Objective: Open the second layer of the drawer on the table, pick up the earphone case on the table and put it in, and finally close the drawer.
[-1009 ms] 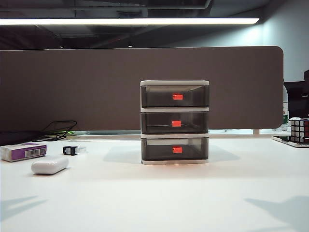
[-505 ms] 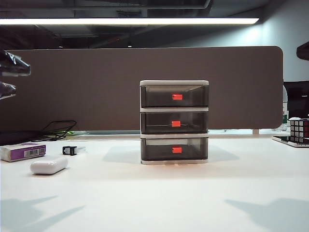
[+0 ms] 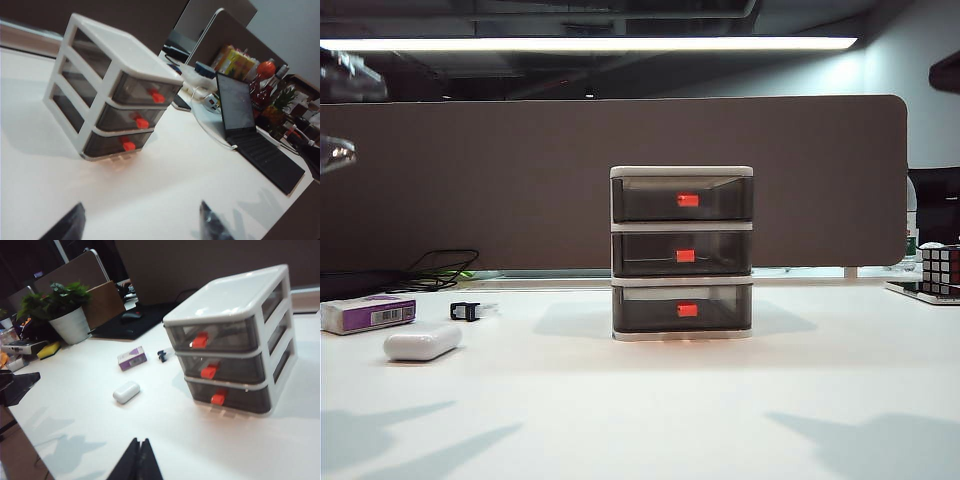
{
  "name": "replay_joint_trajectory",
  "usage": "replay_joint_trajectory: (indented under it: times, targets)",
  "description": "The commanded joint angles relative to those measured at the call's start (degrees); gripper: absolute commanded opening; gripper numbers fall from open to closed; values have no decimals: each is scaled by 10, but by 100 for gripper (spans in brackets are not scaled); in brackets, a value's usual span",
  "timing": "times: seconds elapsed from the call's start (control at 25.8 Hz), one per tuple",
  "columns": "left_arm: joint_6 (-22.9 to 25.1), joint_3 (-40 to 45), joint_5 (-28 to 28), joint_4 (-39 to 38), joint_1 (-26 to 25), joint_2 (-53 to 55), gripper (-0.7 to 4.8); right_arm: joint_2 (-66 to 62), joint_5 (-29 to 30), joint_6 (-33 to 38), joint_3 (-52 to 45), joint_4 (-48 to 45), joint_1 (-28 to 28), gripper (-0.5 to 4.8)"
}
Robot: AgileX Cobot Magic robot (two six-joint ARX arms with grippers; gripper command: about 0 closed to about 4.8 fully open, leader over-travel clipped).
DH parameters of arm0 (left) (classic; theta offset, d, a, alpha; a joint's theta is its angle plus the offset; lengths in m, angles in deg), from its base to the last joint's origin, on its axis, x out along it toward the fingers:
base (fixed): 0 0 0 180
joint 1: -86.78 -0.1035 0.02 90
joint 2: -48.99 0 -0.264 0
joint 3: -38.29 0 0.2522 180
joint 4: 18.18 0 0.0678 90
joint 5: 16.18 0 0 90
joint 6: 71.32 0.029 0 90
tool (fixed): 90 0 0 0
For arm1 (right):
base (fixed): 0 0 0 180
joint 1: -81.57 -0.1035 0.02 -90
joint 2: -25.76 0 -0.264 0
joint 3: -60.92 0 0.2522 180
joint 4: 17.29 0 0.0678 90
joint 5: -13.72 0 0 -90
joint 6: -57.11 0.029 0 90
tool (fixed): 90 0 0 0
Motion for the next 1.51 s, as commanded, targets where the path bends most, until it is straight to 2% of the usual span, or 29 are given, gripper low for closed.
replay_joint_trajectory:
  times: [0.04,0.19,0.35,0.54,0.74,0.89,0.97,1.05,1.13,1.2,1.28,1.4,1.51]
  targets:
    - [-4,-1,3,18,0,7,282,-2,-9,-3,16,-5,-1,-5]
    - [-4,-1,-1,37,0,24,282,-17,-22,-5,30,-5,0,-5]
    - [-3,-2,0,112,0,88,282,-77,-22,-11,49,-16,0,-5]
    - [15,-10,-3,218,0,213,282,-179,-21,-24,87,-75,-1,-5]
    - [47,-39,-3,282,0,322,282,-264,-19,-24,118,-126,-3,-5]
    - [49,-59,-2,338,0,434,282,-353,-16,-24,134,-198,-13,-5]
    - [75,-60,2,391,2,484,282,-395,-16,-25,147,-207,-22,-5]
    - [76,-60,-3,440,8,528,282,-440,1,-34,166,-207,-24,-5]
    - [76,-60,9,485,9,563,282,-483,43,-37,186,-217,-24,-5]
    - [76,-60,34,536,9,595,282,-510,70,-34,192,-263,-24,-5]
    - [76,-60,30,569,9,609,282,-519,70,-34,192,-309,-24,-5]
    - [76,-65,4,594,9,617,280,-520,67,-35,200,-331,-23,-5]
    - [72,-99,1,547,9,623,278,-536,48,-38,222,-294,-23,-5]
